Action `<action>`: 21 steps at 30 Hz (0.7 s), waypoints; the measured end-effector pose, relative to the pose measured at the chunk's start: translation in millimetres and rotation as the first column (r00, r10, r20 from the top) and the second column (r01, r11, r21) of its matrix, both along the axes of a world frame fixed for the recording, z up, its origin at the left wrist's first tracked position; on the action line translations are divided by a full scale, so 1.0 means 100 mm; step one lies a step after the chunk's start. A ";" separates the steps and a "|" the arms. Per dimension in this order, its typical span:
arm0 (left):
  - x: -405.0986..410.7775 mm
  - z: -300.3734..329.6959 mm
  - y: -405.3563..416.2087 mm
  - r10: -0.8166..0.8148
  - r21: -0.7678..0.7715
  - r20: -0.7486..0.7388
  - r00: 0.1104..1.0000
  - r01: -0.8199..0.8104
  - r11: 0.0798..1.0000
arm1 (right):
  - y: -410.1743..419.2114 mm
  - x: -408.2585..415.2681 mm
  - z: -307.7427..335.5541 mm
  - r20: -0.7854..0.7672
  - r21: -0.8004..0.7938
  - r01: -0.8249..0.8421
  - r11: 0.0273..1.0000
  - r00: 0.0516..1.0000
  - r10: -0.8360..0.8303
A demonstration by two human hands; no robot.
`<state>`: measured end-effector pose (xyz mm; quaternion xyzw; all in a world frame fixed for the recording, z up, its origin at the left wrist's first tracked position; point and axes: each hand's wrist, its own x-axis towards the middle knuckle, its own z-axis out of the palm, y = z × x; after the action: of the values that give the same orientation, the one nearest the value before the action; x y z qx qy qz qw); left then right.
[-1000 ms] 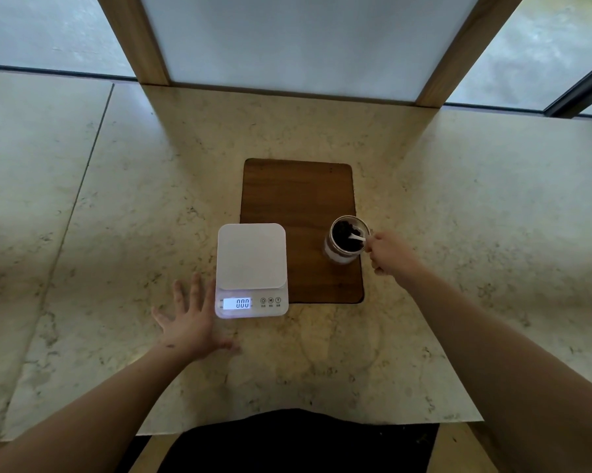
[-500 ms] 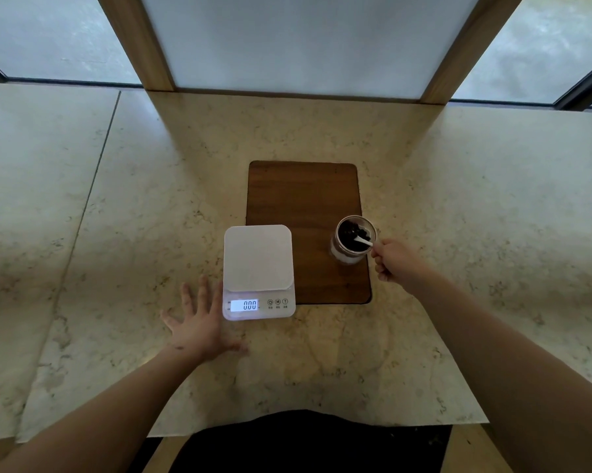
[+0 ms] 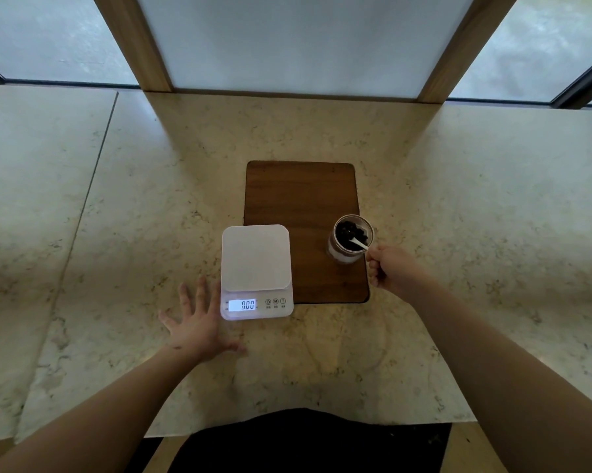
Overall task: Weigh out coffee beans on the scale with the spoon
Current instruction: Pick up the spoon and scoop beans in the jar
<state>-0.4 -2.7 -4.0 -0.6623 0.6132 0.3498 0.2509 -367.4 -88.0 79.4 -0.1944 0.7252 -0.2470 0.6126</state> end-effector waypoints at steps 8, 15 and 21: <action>-0.02 0.05 0.01 0.007 0.000 -0.007 1.000 -0.007 1.000 | 0.07 0.03 -0.01 0.051 -0.003 0.055 0.998 0.997 -0.055; -0.03 0.06 0.00 0.005 0.011 0.003 1.000 -0.005 1.000 | 0.09 0.04 -0.03 0.006 -0.042 0.031 0.999 1.000 -0.030; 0.00 0.01 0.01 -0.004 -0.005 0.002 1.000 0.004 1.000 | 0.05 -0.07 0.08 -0.881 -0.087 -0.679 0.729 0.393 0.261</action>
<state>-0.8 -1.4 -3.3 -0.6620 0.6154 0.3468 0.2506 -374.2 -82.9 87.0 -0.6207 0.7569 -0.0911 0.1829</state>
